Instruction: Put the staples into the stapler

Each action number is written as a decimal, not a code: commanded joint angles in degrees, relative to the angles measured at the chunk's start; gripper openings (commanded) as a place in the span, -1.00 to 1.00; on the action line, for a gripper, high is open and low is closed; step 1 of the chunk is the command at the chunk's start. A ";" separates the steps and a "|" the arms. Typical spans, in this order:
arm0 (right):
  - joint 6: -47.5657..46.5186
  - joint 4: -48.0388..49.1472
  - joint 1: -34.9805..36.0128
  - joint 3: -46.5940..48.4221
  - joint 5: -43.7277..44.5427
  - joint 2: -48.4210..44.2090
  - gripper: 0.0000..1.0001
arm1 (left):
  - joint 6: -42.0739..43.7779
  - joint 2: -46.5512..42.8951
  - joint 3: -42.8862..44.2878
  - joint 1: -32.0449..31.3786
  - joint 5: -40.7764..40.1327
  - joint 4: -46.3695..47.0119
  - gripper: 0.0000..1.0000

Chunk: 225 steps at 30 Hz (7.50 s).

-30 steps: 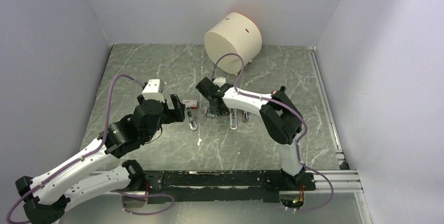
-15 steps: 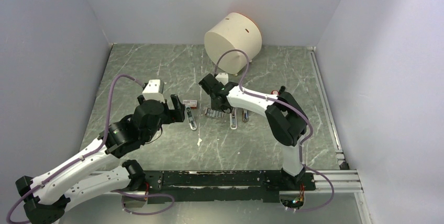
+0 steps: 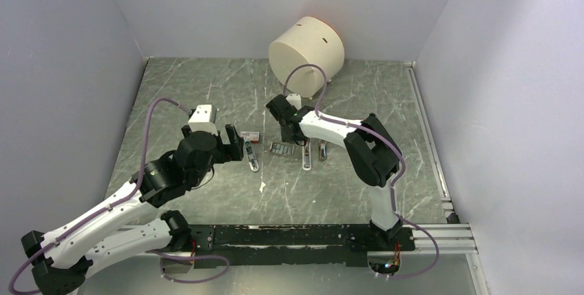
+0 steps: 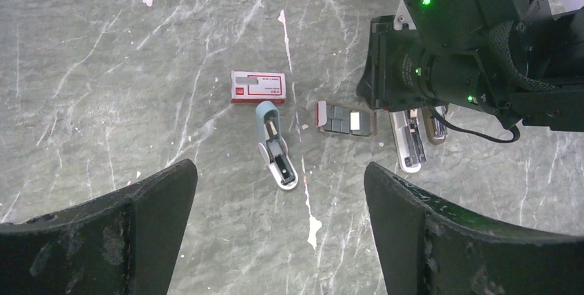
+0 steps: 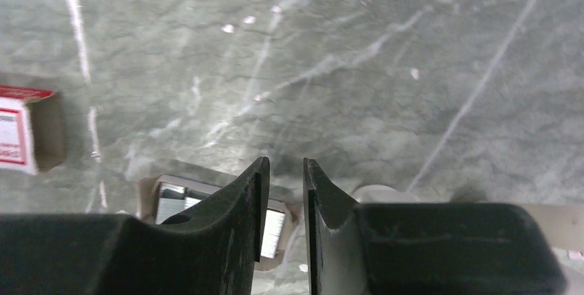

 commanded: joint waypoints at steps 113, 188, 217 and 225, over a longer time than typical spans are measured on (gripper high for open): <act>-11.53 -0.51 7.85 -0.86 -11.48 -1.98 -0.21 | -0.41 -0.65 -0.16 0.32 -1.17 0.05 0.92; -8.89 4.62 13.68 -7.27 -14.51 -8.13 -0.37 | -0.95 -2.01 0.73 0.31 -3.77 -1.39 0.92; 7.66 2.62 19.03 -8.38 -4.64 -6.67 -0.06 | -2.46 -4.71 0.18 0.31 -6.00 -2.20 0.90; 11.15 2.65 19.87 -7.77 -1.79 -5.12 -0.01 | -2.54 -5.33 -0.14 0.37 -5.78 -1.97 0.89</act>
